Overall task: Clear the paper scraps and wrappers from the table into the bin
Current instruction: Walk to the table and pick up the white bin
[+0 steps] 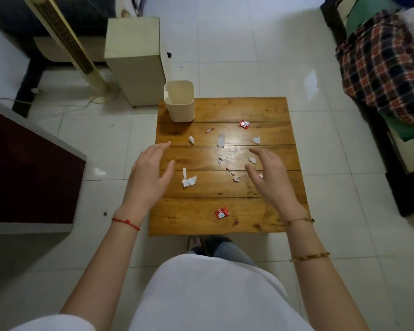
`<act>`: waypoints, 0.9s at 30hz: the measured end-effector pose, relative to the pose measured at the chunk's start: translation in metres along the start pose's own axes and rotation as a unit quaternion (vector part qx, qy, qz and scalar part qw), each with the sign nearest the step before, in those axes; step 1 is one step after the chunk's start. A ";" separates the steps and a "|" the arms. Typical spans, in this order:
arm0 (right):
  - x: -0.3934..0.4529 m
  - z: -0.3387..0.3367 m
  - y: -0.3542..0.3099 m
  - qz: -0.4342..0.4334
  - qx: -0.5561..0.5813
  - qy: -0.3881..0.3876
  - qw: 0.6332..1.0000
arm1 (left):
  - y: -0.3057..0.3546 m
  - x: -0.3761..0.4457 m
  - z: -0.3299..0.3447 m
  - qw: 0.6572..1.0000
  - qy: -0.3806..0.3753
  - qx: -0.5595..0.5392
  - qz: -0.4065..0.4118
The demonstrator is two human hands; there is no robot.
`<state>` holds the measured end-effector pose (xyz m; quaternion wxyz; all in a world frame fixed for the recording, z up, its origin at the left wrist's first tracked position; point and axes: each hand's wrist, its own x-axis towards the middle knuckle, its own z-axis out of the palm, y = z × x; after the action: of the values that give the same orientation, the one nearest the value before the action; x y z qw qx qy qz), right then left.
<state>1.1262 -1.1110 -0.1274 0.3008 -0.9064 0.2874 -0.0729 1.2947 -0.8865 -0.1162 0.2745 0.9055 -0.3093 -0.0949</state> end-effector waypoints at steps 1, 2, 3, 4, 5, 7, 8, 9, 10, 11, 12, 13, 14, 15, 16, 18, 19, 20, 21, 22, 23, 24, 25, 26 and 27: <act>0.014 0.000 0.002 -0.004 -0.005 -0.005 1.000 | -0.002 0.014 0.003 1.000 0.003 -0.004 -0.007; 0.028 -0.001 0.004 -0.007 -0.011 -0.009 1.000 | -0.003 0.029 0.006 1.000 0.005 -0.010 -0.015; 0.042 -0.001 0.006 -0.012 -0.017 -0.011 1.000 | -0.006 0.045 0.010 1.000 0.010 -0.017 -0.024; 0.058 0.000 0.008 -0.016 -0.022 -0.012 1.000 | -0.010 0.063 0.014 0.999 0.015 -0.023 -0.035; 0.073 0.001 0.010 -0.019 -0.026 -0.012 0.999 | -0.014 0.081 0.019 0.998 0.019 -0.027 -0.046; 0.107 0.005 0.015 -0.023 -0.032 -0.014 0.999 | -0.024 0.120 0.031 0.997 0.024 -0.030 -0.067; 0.124 0.007 0.017 -0.025 -0.036 -0.017 0.999 | -0.031 0.141 0.038 0.996 0.024 -0.028 -0.079; 0.141 0.011 0.019 -0.028 -0.039 -0.021 0.999 | -0.038 0.162 0.045 0.995 0.023 -0.028 -0.093; 0.158 0.015 0.022 -0.030 -0.042 -0.026 0.998 | -0.046 0.183 0.051 0.993 0.021 -0.031 -0.109; 0.174 0.020 0.024 -0.031 -0.044 -0.030 0.998 | -0.054 0.203 0.058 0.991 0.017 -0.038 -0.126; 0.190 0.025 0.027 -0.031 -0.046 -0.032 0.998 | -0.062 0.223 0.064 0.989 0.013 -0.045 -0.141; 0.205 0.032 0.030 -0.032 -0.049 -0.034 0.998 | -0.071 0.241 0.071 0.987 0.010 -0.051 -0.154; 0.219 0.039 0.033 -0.033 -0.052 -0.037 0.997 | -0.080 0.258 0.078 0.985 0.007 -0.056 -0.165; 0.233 0.046 0.036 -0.034 -0.056 -0.038 0.997 | -0.089 0.275 0.086 0.983 0.003 -0.057 -0.175; 0.246 0.054 0.040 -0.035 -0.062 -0.041 0.997 | -0.099 0.291 0.093 0.981 -0.004 -0.058 -0.187; 0.269 0.071 0.048 -0.034 -0.069 -0.048 0.996 | -0.118 0.318 0.107 0.974 -0.026 -0.064 -0.216; 0.279 0.080 0.053 -0.032 -0.068 -0.052 0.996 | -0.126 0.330 0.115 0.971 -0.035 -0.069 -0.228; 0.289 0.088 0.058 -0.029 -0.064 -0.055 0.996 | -0.134 0.341 0.123 0.968 -0.040 -0.073 -0.237; 0.298 0.097 0.063 -0.024 -0.059 -0.058 0.996 | -0.142 0.351 0.131 0.966 -0.043 -0.077 -0.244; 0.307 0.105 0.068 -0.020 -0.055 -0.062 0.996 | -0.148 0.360 0.138 0.964 -0.044 -0.083 -0.249; 0.315 0.114 0.073 -0.017 -0.053 -0.066 0.996 | -0.155 0.368 0.146 0.962 -0.044 -0.090 -0.254; 0.321 0.122 0.077 -0.015 -0.051 -0.070 0.996 | -0.160 0.375 0.153 0.960 -0.045 -0.097 -0.258; 0.327 0.130 0.082 -0.014 -0.049 -0.074 0.996 | -0.166 0.381 0.160 0.958 -0.049 -0.102 -0.262; 0.333 0.138 0.086 -0.013 -0.046 -0.077 0.996 | -0.171 0.386 0.166 0.956 -0.055 -0.108 -0.266; 0.337 0.145 0.089 -0.011 -0.042 -0.080 0.996 | -0.175 0.391 0.172 0.955 -0.059 -0.114 -0.269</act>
<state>1.4054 -1.2864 -0.3111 0.2839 -0.9243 0.2551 0.0082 1.6335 -1.0860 -0.3577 0.3215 0.9106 -0.0575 -0.2532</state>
